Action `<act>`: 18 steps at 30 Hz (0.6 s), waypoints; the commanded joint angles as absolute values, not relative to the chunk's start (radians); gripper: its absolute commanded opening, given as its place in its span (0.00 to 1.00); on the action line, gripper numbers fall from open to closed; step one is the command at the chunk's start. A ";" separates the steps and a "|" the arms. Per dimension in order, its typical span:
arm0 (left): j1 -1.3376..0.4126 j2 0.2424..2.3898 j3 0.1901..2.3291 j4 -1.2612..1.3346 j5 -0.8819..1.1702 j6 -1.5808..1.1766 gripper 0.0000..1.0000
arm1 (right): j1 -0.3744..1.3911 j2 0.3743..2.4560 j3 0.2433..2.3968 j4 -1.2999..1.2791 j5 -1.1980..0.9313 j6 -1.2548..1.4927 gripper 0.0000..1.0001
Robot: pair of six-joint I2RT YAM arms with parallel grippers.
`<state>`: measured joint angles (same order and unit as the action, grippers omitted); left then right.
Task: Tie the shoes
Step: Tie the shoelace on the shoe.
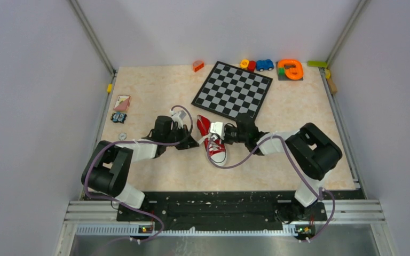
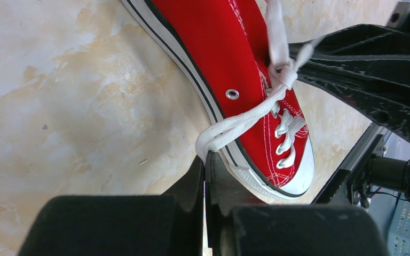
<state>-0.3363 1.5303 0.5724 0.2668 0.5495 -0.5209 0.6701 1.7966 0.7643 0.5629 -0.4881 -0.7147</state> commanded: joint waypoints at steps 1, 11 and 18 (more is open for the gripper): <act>-0.333 1.518 0.602 0.269 0.550 -0.509 0.00 | 0.683 1.671 0.749 0.414 -0.429 -0.733 0.00; -0.333 1.515 0.591 0.275 0.542 -0.511 0.00 | 0.684 1.594 0.759 0.234 -0.357 -0.678 0.00; -0.330 1.524 0.589 0.277 0.537 -0.511 0.00 | 0.683 1.598 0.776 0.230 -0.269 -0.610 0.00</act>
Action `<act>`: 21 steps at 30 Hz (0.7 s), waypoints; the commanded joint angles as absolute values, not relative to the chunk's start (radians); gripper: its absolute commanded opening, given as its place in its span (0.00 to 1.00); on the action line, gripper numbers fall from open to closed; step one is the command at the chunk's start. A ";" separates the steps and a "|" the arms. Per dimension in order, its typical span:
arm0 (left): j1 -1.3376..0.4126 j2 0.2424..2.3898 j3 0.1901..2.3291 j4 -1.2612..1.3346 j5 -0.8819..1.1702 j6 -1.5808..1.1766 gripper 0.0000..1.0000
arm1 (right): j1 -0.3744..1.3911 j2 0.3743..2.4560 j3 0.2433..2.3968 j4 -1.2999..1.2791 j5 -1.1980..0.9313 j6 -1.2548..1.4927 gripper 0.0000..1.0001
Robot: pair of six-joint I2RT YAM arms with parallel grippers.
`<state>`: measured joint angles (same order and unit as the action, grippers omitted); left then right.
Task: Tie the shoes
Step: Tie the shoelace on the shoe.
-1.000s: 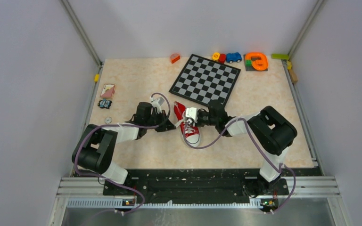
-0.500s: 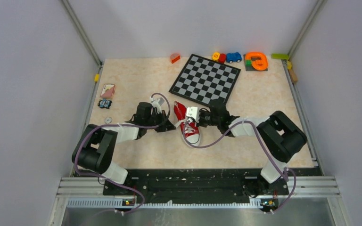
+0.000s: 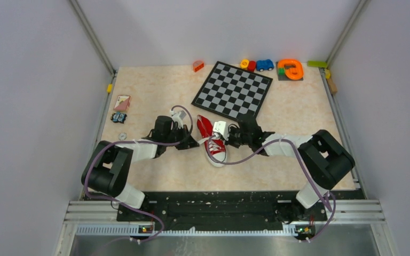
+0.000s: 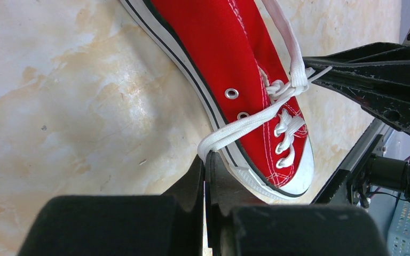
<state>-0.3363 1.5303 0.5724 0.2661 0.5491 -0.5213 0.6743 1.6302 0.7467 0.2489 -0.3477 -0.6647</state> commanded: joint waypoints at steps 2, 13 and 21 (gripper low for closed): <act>-0.325 1.525 0.586 0.276 0.540 -0.511 0.00 | 0.680 1.602 0.779 0.241 -0.256 -0.590 0.00; -0.311 1.483 0.604 0.227 0.533 -0.477 0.05 | 0.678 1.632 0.844 0.317 -0.393 -0.473 0.00; -0.313 1.296 0.585 0.153 0.443 -0.425 0.51 | 0.686 1.646 0.928 0.231 -0.492 -0.382 0.00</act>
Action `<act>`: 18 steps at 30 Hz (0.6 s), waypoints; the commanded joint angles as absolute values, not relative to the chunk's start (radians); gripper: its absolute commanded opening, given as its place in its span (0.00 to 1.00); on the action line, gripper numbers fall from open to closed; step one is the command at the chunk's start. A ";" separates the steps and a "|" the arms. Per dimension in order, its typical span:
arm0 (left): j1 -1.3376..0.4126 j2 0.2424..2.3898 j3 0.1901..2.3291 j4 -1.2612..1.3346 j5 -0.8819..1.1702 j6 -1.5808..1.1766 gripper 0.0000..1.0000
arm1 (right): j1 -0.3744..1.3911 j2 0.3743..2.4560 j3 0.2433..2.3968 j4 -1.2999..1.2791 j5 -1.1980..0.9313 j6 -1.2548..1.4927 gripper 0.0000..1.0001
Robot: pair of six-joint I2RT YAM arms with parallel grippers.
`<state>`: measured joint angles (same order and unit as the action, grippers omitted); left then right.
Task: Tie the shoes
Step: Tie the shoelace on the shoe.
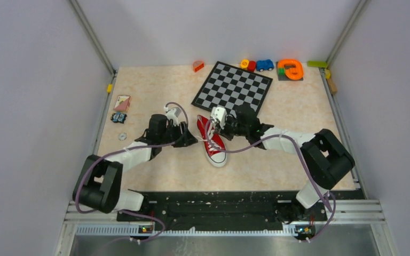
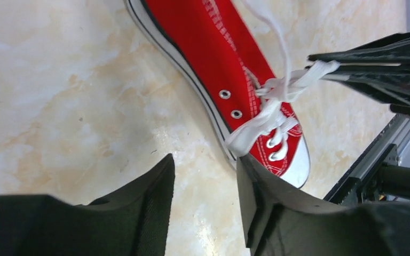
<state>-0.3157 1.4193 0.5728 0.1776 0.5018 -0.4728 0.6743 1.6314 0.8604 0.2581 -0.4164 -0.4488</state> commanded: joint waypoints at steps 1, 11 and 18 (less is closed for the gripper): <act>-0.315 1.268 0.582 0.144 0.432 -0.414 0.53 | 0.685 1.651 0.936 0.222 -0.499 -0.372 0.00; -0.379 1.162 0.567 0.209 0.406 -0.253 0.69 | 0.686 1.683 0.979 0.174 -0.518 -0.348 0.00; -0.387 1.223 0.530 0.417 0.613 0.032 0.78 | 0.685 1.695 1.022 0.130 -0.532 -0.333 0.00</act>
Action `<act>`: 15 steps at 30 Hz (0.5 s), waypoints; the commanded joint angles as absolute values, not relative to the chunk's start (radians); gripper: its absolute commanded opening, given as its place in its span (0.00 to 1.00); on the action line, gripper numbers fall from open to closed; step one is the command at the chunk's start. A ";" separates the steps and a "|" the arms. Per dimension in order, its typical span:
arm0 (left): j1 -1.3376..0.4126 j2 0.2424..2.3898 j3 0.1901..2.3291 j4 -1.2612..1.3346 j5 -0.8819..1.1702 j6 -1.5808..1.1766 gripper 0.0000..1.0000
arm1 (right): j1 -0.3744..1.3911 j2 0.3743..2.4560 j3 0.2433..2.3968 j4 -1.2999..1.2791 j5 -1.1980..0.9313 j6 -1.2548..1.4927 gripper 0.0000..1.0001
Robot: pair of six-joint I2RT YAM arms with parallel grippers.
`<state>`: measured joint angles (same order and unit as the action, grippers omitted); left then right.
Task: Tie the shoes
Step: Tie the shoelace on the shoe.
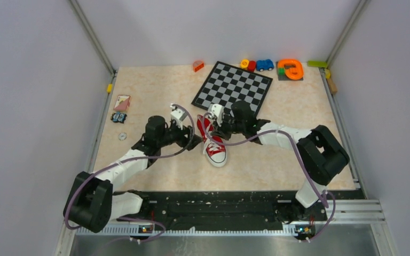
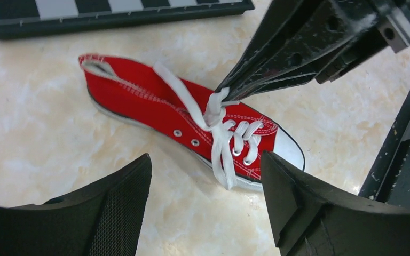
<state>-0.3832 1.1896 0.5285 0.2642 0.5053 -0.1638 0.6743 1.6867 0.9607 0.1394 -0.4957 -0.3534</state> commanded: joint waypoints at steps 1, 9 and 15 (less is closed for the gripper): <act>-0.387 1.241 0.538 0.425 0.645 0.074 0.76 | 0.686 1.697 1.029 0.122 -0.537 -0.330 0.00; -0.386 1.387 0.626 0.424 0.802 0.265 0.65 | 0.686 1.718 1.091 0.035 -0.564 -0.330 0.00; -0.386 1.435 0.536 0.677 0.857 0.327 0.63 | 0.684 1.721 1.097 0.034 -0.589 -0.320 0.00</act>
